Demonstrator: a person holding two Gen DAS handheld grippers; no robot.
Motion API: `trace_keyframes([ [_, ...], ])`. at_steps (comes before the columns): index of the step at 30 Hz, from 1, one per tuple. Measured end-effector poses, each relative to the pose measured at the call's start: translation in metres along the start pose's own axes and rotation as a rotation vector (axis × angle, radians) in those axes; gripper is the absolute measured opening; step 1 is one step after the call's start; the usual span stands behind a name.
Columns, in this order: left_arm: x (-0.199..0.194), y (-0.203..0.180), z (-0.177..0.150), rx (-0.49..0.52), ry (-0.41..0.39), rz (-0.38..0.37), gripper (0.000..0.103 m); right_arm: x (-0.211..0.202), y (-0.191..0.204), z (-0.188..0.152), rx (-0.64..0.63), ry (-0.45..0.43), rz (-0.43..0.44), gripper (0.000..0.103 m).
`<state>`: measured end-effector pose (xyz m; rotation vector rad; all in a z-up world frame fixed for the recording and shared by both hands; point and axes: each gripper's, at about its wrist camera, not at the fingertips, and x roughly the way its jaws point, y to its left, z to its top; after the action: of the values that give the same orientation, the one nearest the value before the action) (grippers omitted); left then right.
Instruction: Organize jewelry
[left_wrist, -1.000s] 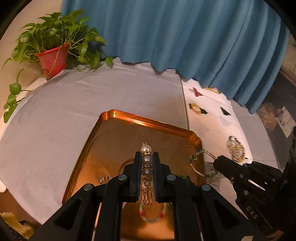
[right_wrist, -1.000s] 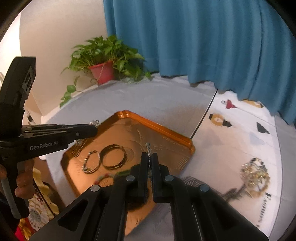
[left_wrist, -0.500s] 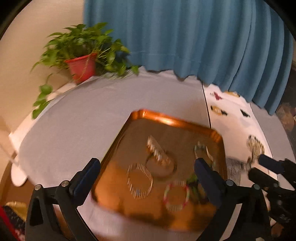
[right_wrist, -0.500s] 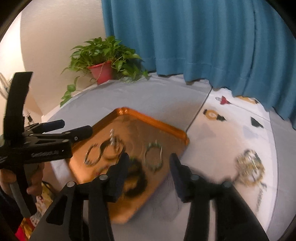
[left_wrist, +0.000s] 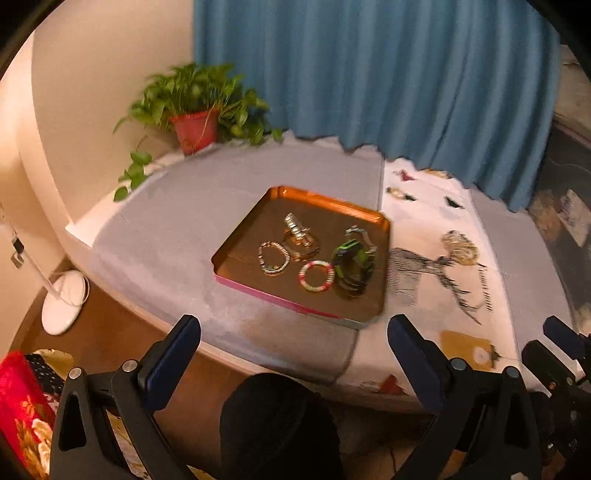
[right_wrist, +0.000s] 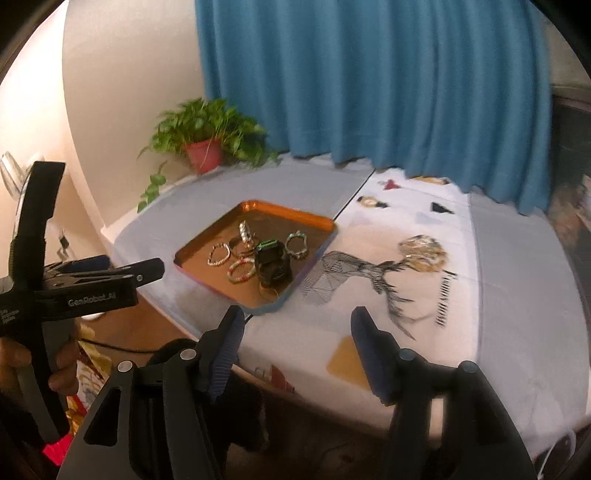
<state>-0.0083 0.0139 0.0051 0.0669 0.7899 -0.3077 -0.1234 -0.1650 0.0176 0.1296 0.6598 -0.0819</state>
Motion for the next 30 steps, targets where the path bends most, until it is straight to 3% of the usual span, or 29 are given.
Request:
trace_keyframes([
  [5,-0.047,-0.017,-0.014,0.057,-0.056,-0.006,0.101,-0.043,0.001,-0.009,0.007,-0.069,-0.014,0.063],
  [14,-0.091,-0.031,-0.037,0.094,-0.101,0.010,0.101,-0.090,0.006,-0.027,0.006,-0.140,-0.006,0.064],
  [23,-0.111,-0.045,-0.044,0.123,-0.135,0.009,0.101,-0.110,0.000,-0.034,0.018,-0.176,-0.013,0.065],
  [30,-0.105,-0.058,-0.037,0.140,-0.139,0.006,0.102,-0.106,-0.015,-0.034,0.048,-0.177,-0.028,0.065],
])
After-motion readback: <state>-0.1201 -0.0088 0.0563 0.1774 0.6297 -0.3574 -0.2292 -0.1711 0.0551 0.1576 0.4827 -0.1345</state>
